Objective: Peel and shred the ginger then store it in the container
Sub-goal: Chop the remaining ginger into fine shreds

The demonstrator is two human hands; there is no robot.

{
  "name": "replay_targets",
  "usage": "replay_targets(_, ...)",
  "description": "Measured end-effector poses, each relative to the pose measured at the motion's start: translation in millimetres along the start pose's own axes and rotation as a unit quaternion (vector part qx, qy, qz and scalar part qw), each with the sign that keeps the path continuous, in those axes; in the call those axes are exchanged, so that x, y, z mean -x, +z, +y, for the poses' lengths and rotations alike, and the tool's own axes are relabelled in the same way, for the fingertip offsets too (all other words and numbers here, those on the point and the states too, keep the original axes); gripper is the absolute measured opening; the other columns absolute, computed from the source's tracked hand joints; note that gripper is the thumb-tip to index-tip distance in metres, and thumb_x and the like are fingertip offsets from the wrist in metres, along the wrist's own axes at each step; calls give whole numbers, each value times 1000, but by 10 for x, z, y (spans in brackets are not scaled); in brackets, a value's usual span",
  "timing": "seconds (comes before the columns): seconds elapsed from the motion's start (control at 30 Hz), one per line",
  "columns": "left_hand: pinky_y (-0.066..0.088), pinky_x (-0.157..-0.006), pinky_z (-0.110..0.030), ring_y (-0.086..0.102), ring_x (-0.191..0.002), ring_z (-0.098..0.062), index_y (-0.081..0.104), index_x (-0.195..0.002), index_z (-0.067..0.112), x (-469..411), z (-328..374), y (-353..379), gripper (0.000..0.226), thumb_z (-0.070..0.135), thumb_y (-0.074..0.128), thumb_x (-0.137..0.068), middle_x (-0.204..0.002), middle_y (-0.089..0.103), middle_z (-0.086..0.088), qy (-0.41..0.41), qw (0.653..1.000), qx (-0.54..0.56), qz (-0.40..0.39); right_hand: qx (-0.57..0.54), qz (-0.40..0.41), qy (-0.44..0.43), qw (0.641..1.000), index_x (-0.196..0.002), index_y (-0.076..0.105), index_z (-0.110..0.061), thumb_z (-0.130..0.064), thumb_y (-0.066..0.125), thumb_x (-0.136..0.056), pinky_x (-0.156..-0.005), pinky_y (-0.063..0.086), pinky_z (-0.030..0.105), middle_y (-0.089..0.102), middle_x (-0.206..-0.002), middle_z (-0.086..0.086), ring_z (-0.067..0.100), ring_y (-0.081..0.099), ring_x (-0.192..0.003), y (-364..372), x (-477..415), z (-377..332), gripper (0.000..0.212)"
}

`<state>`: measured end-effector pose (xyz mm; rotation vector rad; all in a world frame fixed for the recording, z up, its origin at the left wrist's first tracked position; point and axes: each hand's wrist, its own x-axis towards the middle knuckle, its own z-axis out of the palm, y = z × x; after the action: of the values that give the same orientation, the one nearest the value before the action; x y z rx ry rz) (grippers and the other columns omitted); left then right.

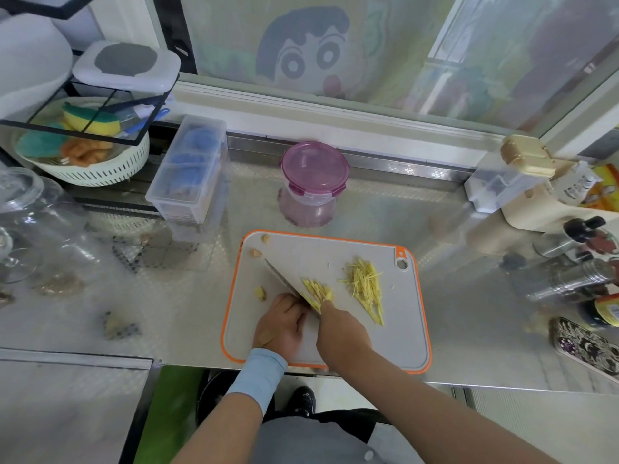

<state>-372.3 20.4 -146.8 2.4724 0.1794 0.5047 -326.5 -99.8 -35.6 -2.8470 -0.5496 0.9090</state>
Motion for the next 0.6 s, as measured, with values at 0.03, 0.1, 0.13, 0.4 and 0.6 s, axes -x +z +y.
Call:
replay_targets(0.03,51,-60,-26,54,-99,-14,70,-81,16,1,4,-1,22,20,49,-86,-91,65,3,-2,1000,2,3,-2,2,-2,1000,-132,38,-10,-4,45,-94,-64,44,32,63,-99,9,25,54,-78,-6,-19,-6,39)
replay_targets(0.1,49,-60,-23,53,-98,-13,71,-80,15,-1,13,-6,23,21,49,-86,-89,65,3,1,1000,0,9,-7,6,-4,1000,-131,38,-10,-3,44,-93,-63,46,33,58,-89,6,25,54,-76,-9,-22,-2,39)
replay_targets(0.13,48,-61,-21,53,-98,-13,71,-80,15,-7,16,-8,24,21,48,-85,-89,66,3,1,1000,-2,10,-9,7,-3,1000,-133,36,-10,-3,45,-92,-60,44,32,54,-84,3,23,52,-73,0,-11,12,42)
replay_targets(0.4,50,-59,-24,53,-99,-14,70,-80,16,-16,26,-7,25,22,46,-86,-90,65,2,-6,1000,-7,-1,0,-7,21,1000,-126,40,-12,1,47,-90,-58,43,29,44,-73,-3,21,52,-72,72,79,108,39)
replay_targets(0.6,51,-59,-27,55,-99,-14,70,-84,16,-12,0,-8,20,19,51,-87,-92,64,4,-8,1000,-1,-15,-13,-11,5,1000,-126,41,-12,-4,45,-93,-63,42,32,58,-91,6,26,56,-80,-17,-108,-5,34)
